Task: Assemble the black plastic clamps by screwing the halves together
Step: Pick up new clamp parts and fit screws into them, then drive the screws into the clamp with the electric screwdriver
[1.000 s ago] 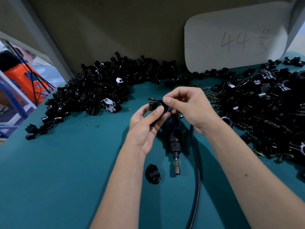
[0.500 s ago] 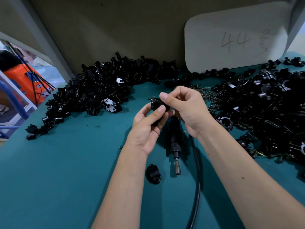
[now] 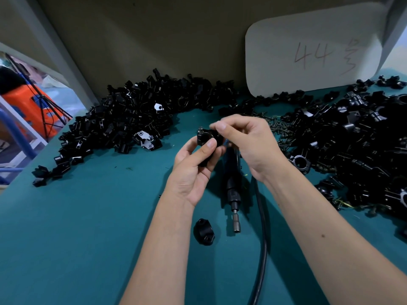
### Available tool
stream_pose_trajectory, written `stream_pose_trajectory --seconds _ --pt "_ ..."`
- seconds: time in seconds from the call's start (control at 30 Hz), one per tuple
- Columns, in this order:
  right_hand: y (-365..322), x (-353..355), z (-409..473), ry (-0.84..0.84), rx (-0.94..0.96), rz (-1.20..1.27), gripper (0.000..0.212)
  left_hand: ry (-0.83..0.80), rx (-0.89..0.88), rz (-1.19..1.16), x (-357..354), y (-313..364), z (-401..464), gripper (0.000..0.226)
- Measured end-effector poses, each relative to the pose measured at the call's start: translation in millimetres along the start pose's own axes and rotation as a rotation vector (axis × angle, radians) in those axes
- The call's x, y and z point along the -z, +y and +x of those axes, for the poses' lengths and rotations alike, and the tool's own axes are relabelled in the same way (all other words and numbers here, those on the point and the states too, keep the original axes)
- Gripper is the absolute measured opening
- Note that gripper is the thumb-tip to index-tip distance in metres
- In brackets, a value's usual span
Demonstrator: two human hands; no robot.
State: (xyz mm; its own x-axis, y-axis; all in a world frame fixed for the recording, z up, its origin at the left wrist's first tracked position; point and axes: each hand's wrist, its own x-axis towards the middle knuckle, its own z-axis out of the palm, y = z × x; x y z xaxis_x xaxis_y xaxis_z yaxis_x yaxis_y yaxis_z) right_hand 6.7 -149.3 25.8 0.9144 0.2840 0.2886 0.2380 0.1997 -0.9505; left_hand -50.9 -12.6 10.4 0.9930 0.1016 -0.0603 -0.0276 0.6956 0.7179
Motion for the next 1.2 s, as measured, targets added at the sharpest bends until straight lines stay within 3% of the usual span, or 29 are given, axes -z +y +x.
stream_pose_trajectory --seconds 0.13,0.3,0.37,0.47,0.63,0.93,1.07,1.2 --pt "0.5 2.4 0.5 0.081 0.020 -0.027 0.020 -0.012 0.009 0.032 -3.7 -3.3 -1.1 0.045" --pt "-3.4 11.5 -0.5 -0.091 0.012 -0.034 0.012 -0.005 -0.006 0.013 -1.1 -0.9 0.3 0.049" --pt "-3.5 10.4 0.9 -0.049 0.036 -0.056 0.007 -0.011 -0.004 0.033 -0.2 -0.5 -0.3 0.047" --pt "-1.3 5.2 0.9 0.052 0.006 -0.041 0.019 -0.017 -0.003 0.063 -1.0 -2.1 -1.0 0.039" --pt "-3.4 6.5 -0.3 -0.017 0.009 -0.031 0.010 -0.014 -0.023 0.069 -1.1 -2.6 0.2 0.042" --pt "2.3 -1.1 0.9 0.167 -0.082 -0.068 0.035 0.025 -0.163 0.270 -0.9 -6.5 1.4 0.035" --pt "6.1 -7.6 2.0 0.196 -0.049 -0.055 0.039 0.033 -0.171 0.214 -3.4 -11.3 4.1 0.016" --pt "8.9 -11.6 1.6 0.209 0.021 -0.208 0.042 0.142 -0.171 0.302 -3.1 -12.7 6.2 0.024"
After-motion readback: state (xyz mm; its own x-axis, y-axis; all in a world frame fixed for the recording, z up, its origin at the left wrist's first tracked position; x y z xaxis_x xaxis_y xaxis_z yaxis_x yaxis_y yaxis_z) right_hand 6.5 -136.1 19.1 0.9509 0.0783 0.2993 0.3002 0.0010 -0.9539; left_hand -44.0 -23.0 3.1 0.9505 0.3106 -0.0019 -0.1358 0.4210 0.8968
